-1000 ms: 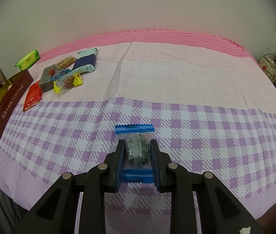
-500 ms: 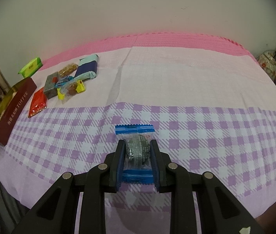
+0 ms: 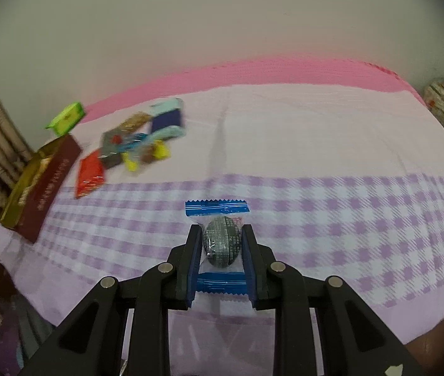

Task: Organize snacks
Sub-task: 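Carry the blue-wrapped candy over the gold tray and release it with the right gripper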

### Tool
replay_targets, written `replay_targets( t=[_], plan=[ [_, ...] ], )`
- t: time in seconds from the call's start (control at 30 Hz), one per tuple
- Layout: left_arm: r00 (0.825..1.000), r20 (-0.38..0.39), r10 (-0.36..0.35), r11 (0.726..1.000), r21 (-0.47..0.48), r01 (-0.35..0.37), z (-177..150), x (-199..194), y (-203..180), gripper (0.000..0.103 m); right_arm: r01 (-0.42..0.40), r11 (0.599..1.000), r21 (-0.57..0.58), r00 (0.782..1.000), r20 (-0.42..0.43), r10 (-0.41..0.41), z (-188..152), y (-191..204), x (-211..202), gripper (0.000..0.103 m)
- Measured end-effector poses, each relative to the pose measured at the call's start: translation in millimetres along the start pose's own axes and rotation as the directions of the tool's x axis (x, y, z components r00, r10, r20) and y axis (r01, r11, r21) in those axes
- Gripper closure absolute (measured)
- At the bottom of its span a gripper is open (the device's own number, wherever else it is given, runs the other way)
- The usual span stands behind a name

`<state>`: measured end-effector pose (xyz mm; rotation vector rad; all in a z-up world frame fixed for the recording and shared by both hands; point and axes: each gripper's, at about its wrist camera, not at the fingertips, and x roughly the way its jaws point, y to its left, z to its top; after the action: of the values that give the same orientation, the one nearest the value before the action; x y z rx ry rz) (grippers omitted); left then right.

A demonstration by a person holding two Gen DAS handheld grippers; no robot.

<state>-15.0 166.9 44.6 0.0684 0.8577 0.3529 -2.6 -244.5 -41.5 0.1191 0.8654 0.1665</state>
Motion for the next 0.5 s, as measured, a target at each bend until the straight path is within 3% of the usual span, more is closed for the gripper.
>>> replay_targets(
  t=[0.13, 0.27, 0.5],
  plan=[
    [1.000, -0.026, -0.011, 0.995, -0.098, 0.009, 1, 8, 22, 0.036, -0.059, 0.996, -0.067, 0.998, 0.015, 0.060, 15, 42, -5, 0.080],
    [0.997, -0.073, -0.018, 0.990, -0.137, 0.008, -1, 19, 31, 0.036, -0.135, 0.979, -0.154, 0.990, 0.021, 0.140, 36, 94, -8, 0.080],
    [0.997, -0.072, -0.012, 0.990, -0.138, 0.002, -1, 20, 32, 0.036, -0.302, 0.921, -0.247, 0.951, -0.012, 0.308, 78, 188, 11, 0.080]
  ],
)
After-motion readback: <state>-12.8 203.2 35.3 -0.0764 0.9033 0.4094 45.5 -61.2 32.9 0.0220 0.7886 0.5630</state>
